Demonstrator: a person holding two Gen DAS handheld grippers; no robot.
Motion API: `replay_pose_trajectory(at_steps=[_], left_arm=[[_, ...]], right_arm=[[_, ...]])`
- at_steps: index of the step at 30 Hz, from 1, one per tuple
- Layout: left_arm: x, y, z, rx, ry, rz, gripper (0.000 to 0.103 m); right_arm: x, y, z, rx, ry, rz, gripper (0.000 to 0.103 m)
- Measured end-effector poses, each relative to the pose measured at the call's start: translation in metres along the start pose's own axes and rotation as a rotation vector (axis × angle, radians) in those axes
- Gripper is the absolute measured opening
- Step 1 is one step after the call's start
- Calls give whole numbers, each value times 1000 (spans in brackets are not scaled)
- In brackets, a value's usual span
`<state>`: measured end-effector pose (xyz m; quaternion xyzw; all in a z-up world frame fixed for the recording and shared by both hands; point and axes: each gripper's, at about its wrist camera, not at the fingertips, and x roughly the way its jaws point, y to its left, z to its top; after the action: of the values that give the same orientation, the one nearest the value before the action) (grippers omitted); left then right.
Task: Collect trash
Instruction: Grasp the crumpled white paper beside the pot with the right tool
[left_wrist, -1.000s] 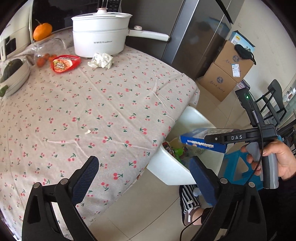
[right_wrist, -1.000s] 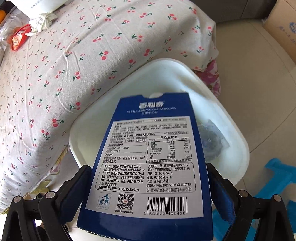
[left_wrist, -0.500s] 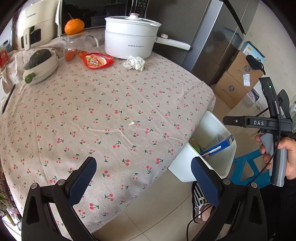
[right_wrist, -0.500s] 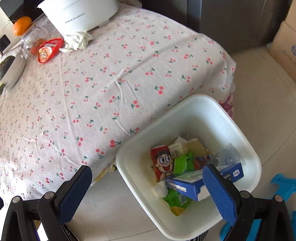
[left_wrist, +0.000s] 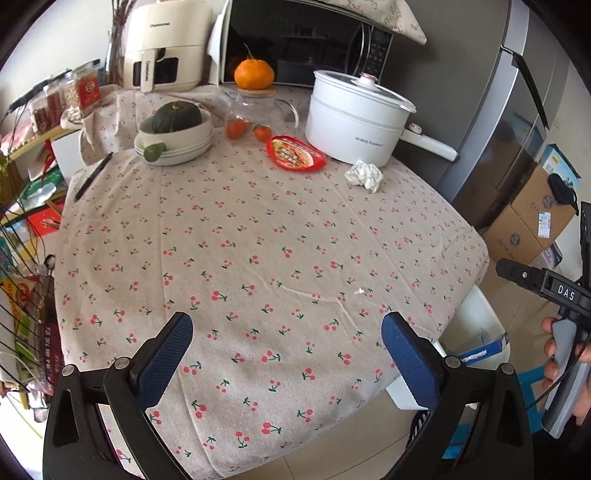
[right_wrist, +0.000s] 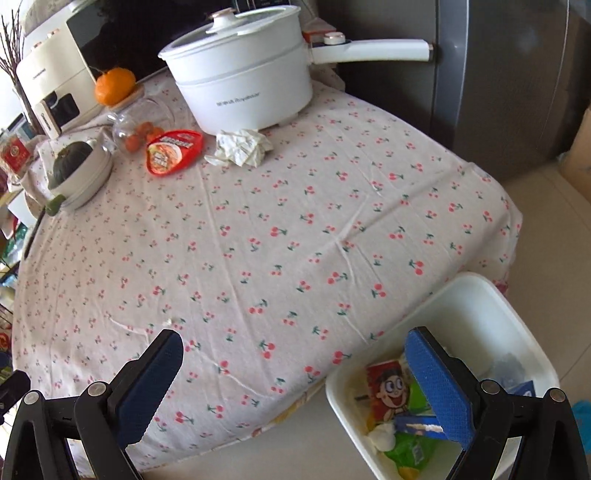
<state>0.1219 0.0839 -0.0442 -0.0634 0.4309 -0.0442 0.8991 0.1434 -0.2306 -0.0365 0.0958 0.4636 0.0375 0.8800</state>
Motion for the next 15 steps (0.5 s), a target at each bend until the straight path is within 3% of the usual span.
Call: replay_pose_trajectory(at_steps=[6, 15], left_arm=[[-1, 11, 21, -30, -61, 58, 103], [37, 33, 45, -71, -5, 62, 103]], right_arm=[[13, 21, 14, -16, -39, 21, 102], [53, 60, 24, -222, -5, 44, 102]])
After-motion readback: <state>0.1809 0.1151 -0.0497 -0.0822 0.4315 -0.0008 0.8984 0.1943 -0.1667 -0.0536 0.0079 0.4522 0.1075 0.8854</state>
